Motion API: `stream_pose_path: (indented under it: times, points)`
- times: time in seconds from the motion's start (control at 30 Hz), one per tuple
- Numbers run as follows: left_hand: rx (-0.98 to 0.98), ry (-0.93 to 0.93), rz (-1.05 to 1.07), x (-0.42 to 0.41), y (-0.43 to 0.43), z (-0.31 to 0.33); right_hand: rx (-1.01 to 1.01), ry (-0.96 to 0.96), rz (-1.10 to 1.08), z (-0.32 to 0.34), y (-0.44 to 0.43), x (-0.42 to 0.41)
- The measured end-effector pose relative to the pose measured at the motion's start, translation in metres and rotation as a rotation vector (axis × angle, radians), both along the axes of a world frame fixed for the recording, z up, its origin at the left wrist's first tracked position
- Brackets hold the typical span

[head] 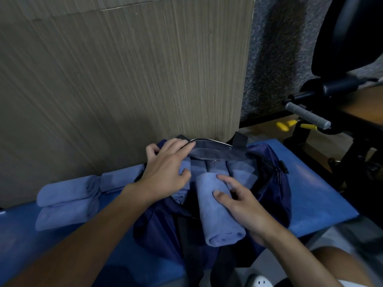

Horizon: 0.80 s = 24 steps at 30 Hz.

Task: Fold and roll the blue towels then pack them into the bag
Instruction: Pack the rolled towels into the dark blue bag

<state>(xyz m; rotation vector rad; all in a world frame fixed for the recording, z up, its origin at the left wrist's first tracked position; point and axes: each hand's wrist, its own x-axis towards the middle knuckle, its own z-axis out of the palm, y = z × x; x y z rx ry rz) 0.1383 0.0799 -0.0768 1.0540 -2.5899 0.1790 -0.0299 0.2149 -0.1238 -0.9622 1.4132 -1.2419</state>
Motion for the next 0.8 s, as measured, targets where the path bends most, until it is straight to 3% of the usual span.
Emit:
stream_pose_path:
  times: [0.2,0.53,0.8]
  points:
    - [0.052,0.049,-0.011,-0.007,0.003,0.010,0.023,-0.122,-0.093,0.015,-0.040,-0.002]
    - [0.216,0.154,-0.047,-0.009,-0.009,0.020,0.138,0.265,0.011,-0.001,-0.098,-0.006]
    - [0.270,0.228,-0.088,-0.010,-0.009,0.022,0.055,0.228,-0.054,-0.011,-0.110,-0.003]
